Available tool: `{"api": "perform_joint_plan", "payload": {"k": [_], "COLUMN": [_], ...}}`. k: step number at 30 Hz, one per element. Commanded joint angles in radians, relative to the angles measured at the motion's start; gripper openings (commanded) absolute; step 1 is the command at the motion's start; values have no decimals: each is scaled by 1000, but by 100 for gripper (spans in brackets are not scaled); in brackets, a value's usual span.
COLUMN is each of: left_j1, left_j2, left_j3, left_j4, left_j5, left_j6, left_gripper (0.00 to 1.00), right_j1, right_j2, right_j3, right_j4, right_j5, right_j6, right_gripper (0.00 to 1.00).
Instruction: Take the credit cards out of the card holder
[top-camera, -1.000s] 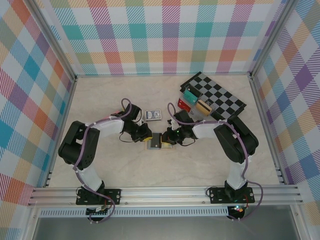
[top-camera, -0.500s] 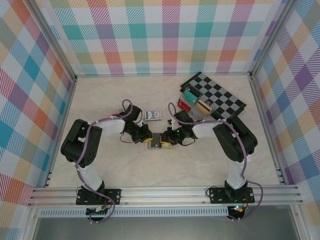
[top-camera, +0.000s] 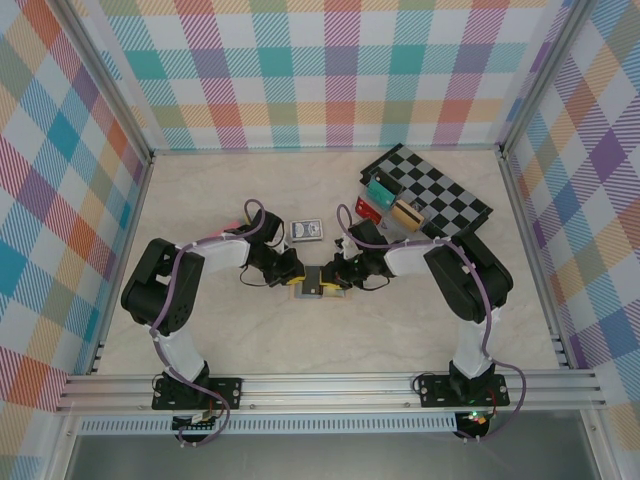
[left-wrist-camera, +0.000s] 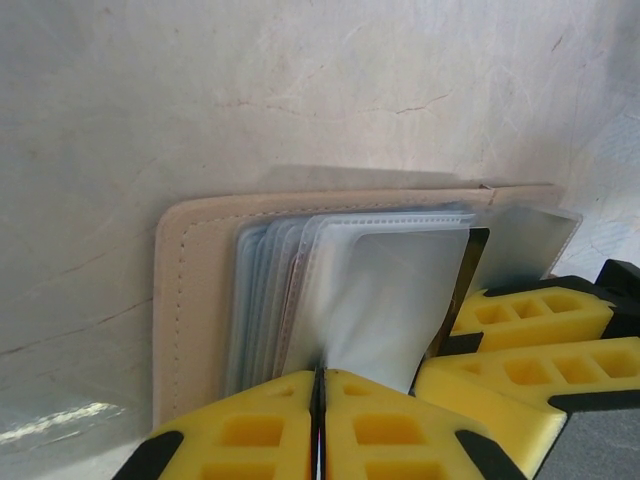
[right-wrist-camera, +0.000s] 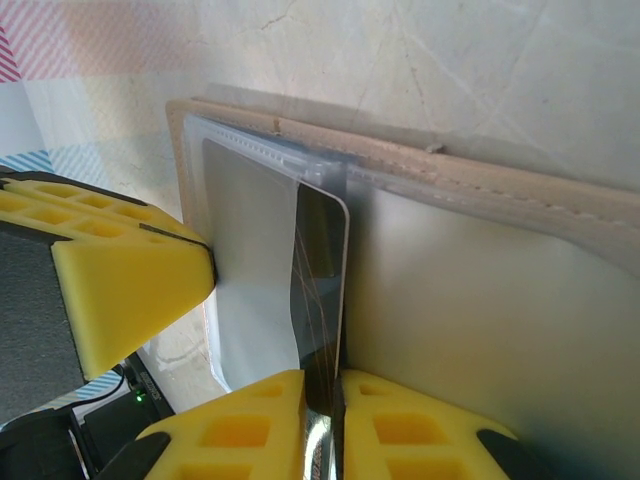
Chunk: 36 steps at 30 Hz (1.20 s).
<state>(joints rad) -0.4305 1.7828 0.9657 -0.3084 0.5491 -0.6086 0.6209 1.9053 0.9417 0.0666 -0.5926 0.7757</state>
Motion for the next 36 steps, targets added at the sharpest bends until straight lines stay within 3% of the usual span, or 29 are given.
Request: {"api": "perform_joint_plan", "payload": {"k": [1, 5, 15, 23, 30, 36], "left_j1": [-9, -5, 7, 6, -16, -27], "left_j2": [30, 23, 14, -79, -108, -131], "left_j3": [-45, -39, -26, 37, 30, 33], "left_j4": [-63, -76, -63, -58, -12, -42], "left_j5": [-70, -83, -52, -2, 17, -50], "left_j6": [3, 1, -3, -6, -25, -36], "left_gripper": [10, 15, 31, 44, 43, 42], "right_j1": [-3, -11, -52, -53, -55, -79], "right_j2": [18, -29, -169, -314, -413, -488], "right_j3": [21, 4, -57, -14, 76, 196], "right_j4": [-10, -72, -173, -256, -405, -602], "right_j5": [14, 63, 82, 92, 160, 364], "right_j6": [-8, -38, -97, -158, -250, -436], "right_gripper": [11, 5, 2, 0, 0, 0]}}
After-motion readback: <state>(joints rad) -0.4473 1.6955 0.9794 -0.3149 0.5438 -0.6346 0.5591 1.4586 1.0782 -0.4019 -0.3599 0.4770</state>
